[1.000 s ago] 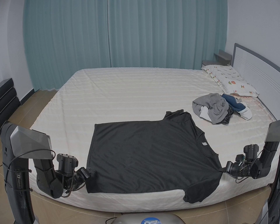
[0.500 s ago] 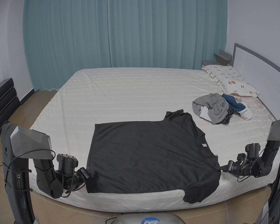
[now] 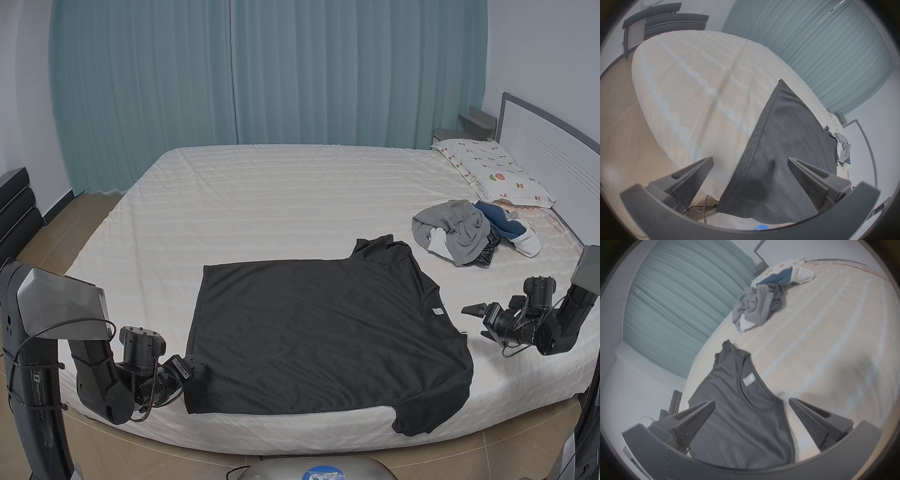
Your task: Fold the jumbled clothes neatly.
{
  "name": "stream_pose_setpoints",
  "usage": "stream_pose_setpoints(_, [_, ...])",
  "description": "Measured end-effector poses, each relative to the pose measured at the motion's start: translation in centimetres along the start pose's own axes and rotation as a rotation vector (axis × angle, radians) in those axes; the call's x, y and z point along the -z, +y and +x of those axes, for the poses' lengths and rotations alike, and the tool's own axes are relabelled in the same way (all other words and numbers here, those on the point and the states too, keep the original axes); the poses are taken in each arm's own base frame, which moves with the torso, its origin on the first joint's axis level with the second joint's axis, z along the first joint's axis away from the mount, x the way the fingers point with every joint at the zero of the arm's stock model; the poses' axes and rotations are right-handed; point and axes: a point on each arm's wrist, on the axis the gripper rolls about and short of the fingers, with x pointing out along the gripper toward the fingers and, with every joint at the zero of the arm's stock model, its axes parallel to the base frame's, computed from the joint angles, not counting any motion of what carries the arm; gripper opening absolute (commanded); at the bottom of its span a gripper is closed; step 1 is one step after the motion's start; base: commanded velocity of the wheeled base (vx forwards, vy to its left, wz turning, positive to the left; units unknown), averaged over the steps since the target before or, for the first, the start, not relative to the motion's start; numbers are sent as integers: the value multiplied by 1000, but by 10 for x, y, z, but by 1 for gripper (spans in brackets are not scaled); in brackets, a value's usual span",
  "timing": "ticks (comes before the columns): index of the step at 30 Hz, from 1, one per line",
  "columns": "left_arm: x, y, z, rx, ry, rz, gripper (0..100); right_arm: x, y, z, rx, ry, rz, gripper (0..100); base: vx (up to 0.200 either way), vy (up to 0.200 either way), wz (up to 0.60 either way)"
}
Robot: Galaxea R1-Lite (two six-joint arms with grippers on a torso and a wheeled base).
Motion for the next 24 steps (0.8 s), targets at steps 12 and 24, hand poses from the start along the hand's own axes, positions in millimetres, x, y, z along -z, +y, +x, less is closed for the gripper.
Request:
stream_pose_setpoints(12, [-5,-6,0,49,-31,-81,100,-50,34,78,-37,-76,-11,100,0,0,0])
stream_pose_setpoints(24, [-5,-9,1,68,-36,-106,100,-50,43,164,9,-97,13,100,0,0,0])
